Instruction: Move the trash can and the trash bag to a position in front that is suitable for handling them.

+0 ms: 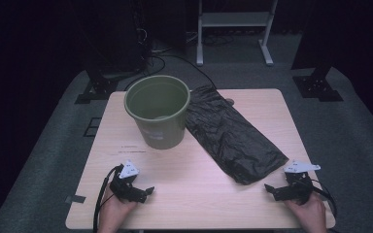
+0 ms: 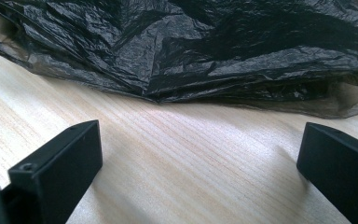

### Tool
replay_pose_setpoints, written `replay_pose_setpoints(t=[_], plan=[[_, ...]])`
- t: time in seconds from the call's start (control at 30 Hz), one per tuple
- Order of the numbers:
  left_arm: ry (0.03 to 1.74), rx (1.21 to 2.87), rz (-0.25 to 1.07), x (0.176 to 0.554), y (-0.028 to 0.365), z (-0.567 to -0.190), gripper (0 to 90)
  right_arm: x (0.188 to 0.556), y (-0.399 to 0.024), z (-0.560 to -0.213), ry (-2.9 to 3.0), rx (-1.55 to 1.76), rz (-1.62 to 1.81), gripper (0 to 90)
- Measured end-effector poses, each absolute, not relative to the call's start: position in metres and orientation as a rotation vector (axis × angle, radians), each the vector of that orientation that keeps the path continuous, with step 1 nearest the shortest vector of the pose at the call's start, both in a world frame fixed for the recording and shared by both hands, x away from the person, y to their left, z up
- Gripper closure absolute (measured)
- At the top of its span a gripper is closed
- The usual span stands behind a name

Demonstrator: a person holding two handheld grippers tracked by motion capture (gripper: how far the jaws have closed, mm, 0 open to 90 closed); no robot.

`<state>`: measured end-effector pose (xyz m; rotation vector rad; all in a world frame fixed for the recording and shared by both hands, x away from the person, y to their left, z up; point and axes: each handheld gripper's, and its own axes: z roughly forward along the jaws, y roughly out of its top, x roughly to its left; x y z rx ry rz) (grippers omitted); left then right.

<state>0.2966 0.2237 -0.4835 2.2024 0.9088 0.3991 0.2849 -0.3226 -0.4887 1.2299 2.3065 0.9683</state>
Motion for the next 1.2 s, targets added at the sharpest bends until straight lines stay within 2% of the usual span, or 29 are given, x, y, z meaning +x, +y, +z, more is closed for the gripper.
replay_pose_setpoints(t=[0.33,1.2], plan=[[0.918,2.167,0.368,0.299,0.229,-0.479,0.0,0.285,-0.322,-0.489,2.307,1.230,0.969,0.0],[0.882,2.096,0.419,0.321,0.222,-0.403,0.0,0.285,-0.322,-0.489,2.307,1.230,0.970,0.0]])
